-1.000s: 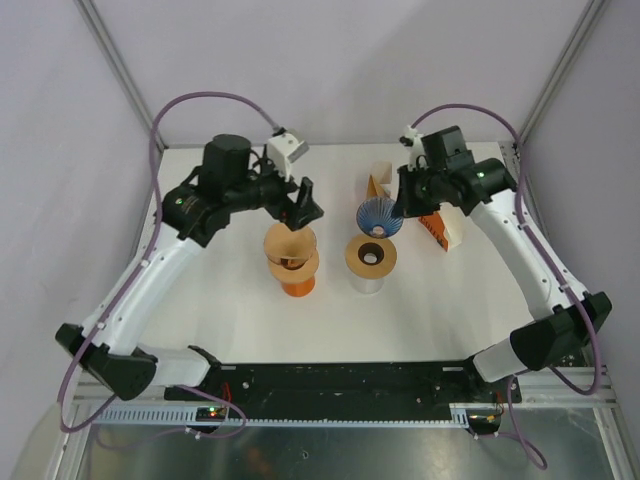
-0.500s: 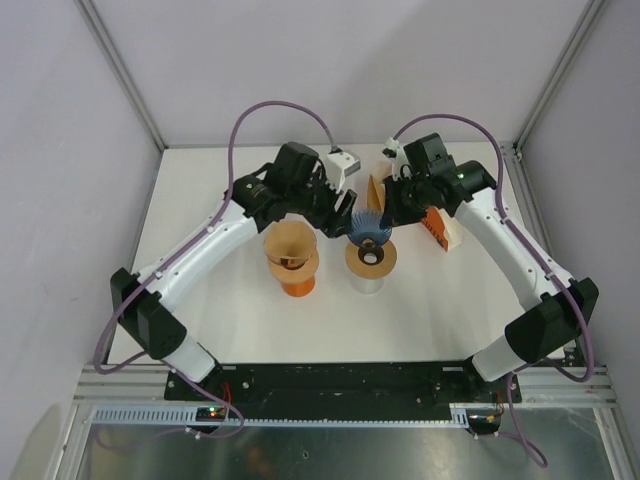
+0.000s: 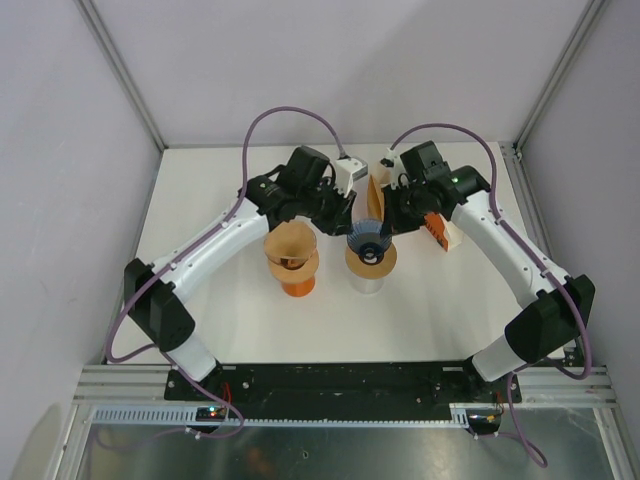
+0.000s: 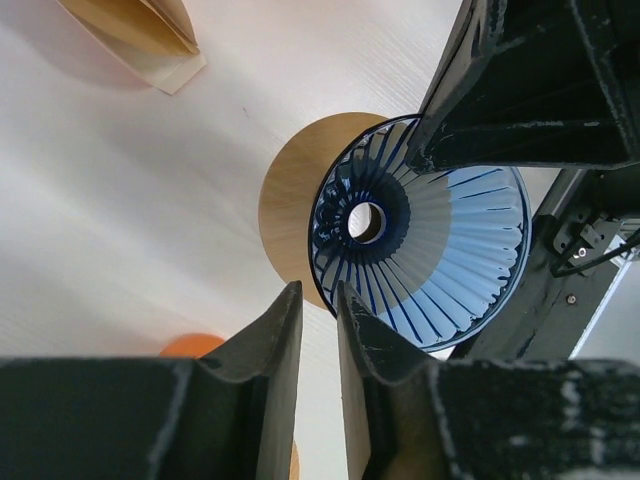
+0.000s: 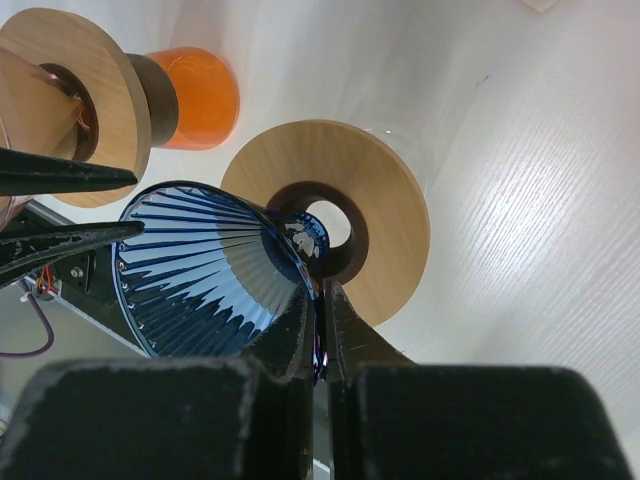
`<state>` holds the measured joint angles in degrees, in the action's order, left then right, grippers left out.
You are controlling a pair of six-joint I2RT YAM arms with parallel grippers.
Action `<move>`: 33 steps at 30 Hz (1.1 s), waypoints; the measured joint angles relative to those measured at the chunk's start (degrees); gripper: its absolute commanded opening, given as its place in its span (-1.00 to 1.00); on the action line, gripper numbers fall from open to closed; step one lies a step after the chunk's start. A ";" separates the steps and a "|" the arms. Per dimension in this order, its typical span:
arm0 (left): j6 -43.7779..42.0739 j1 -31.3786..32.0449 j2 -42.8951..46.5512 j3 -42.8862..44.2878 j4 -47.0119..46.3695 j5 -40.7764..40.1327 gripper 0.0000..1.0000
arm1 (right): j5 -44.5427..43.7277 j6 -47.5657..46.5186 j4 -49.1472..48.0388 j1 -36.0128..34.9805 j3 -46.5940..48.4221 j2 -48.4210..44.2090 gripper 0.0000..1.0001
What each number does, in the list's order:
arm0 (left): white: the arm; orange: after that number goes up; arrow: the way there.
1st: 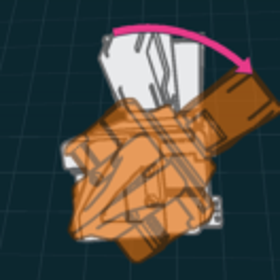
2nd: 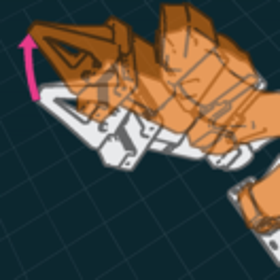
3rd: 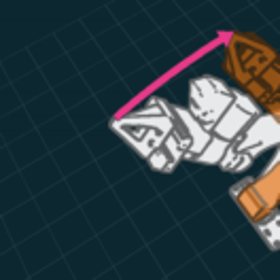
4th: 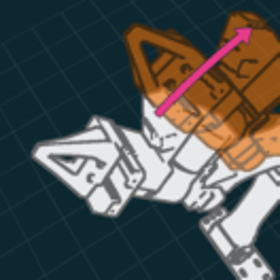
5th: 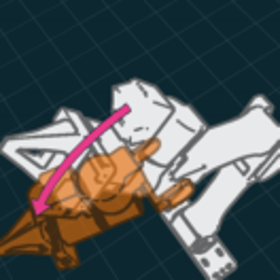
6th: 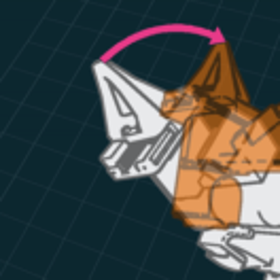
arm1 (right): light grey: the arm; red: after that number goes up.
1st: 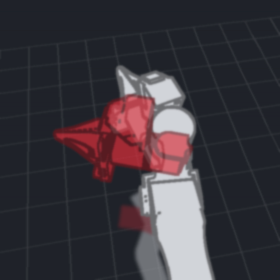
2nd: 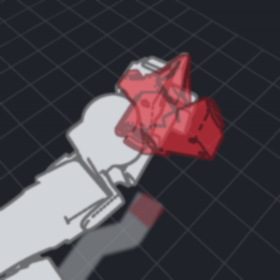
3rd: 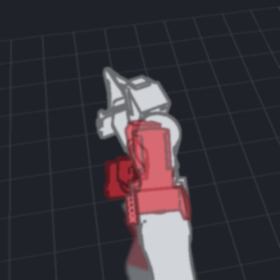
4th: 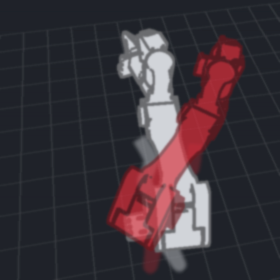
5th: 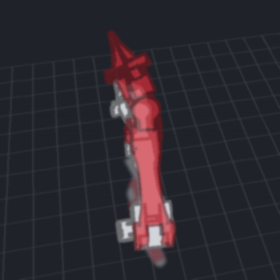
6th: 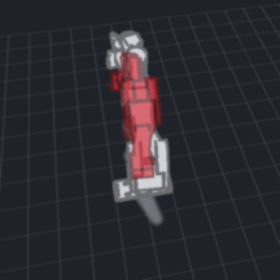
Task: Place the coffee filter in the dripper
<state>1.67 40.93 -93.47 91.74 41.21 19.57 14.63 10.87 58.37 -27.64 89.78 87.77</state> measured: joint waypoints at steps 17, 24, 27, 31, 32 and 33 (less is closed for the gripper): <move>0.87 0.22 -1.99 -0.13 -0.15 1.84 -1.00 | 0.26 -0.44 -1.14 0.61 -3.39 0.00 -1.00; 0.83 0.33 -2.01 -1.97 -1.25 1.81 -0.99 | 0.07 -0.44 -2.32 0.33 -4.81 0.09 -1.00; 0.83 0.33 -2.01 -2.21 -1.66 1.77 -1.00 | -0.24 -0.42 -3.30 0.33 -5.53 -0.09 -1.00; 0.79 0.48 -1.95 -2.78 -2.60 1.81 -1.00 | -0.81 -0.11 -5.64 0.31 -8.00 -1.84 -1.00; 0.76 0.57 -1.90 -2.84 -2.75 1.77 -1.00 | -0.94 0.02 -6.38 0.28 -8.79 -2.43 -1.00; 0.72 0.66 -1.88 -2.84 -2.80 1.75 -0.99 | -1.14 0.07 -6.78 0.26 -9.27 -2.82 -1.00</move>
<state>2.39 41.58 -95.35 88.90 38.41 21.32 13.50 10.94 51.59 -27.38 80.51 84.95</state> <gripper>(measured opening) 0.005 0.033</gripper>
